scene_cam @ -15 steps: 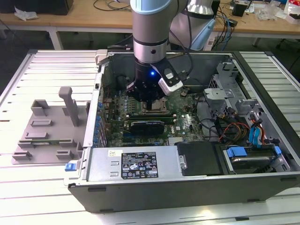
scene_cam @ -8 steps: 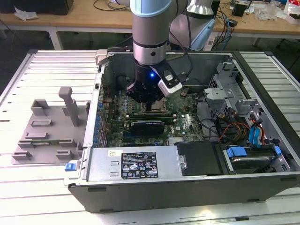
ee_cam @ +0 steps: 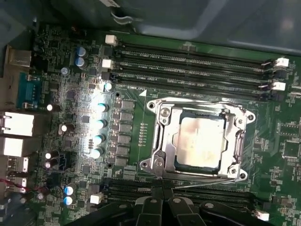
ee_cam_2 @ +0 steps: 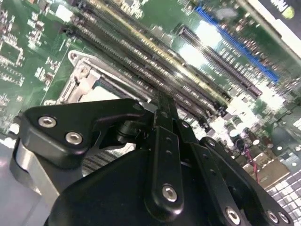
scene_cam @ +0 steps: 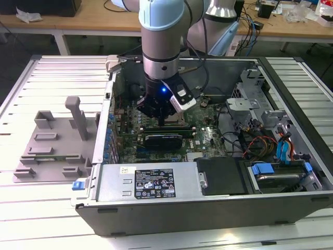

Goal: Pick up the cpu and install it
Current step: 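Install the second cpu locking lever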

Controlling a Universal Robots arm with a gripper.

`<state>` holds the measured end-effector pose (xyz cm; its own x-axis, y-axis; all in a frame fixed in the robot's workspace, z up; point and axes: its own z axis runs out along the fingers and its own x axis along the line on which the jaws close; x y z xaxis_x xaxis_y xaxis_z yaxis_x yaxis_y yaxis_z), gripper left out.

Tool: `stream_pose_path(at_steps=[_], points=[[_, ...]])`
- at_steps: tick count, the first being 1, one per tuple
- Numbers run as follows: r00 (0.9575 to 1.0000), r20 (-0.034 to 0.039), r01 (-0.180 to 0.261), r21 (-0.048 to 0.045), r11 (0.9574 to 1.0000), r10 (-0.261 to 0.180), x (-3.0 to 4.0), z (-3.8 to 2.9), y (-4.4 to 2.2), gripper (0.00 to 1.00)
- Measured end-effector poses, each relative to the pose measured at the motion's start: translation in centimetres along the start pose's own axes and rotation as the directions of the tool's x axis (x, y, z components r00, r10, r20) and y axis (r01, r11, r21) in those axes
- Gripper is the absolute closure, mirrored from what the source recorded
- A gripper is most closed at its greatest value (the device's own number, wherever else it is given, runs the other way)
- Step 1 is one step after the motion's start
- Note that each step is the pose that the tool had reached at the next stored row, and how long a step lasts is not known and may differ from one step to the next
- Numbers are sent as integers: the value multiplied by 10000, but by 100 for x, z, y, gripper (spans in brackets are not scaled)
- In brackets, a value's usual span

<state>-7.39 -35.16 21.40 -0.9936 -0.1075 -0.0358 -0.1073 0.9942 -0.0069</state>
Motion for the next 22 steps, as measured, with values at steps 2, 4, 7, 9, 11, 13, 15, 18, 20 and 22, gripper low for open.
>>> stream_pose_path(at_steps=[2, 4, 7, 9, 11, 13, 15, 18, 20, 22], points=[[10000, 61, -15, -440, 9990, 17, 14, 0, -73, 89], [10000, 86, -23, -671, 9977, 28, 19, 0, -118, 89], [9999, 109, -28, -881, 9961, 38, 25, 0, -160, 89], [9999, 117, -30, -966, 9953, 42, 34, 0, -196, 89], [9999, 131, -33, -1072, 9942, 47, 44, 0, -216, 89], [9999, 144, -34, -1141, 9935, 51, 52, -1, -224, 89], [9999, 157, -36, -1210, 9926, 55, 60, -1, -231, 89], [9997, 231, -32, -1402, 9901, 65, 105, 3, -236, 89], [9996, 272, -29, -1523, 9883, 72, 132, 6, -247, 89], [9996, 282, -32, -1587, 9873, 78, 139, 6, -285, 89]])
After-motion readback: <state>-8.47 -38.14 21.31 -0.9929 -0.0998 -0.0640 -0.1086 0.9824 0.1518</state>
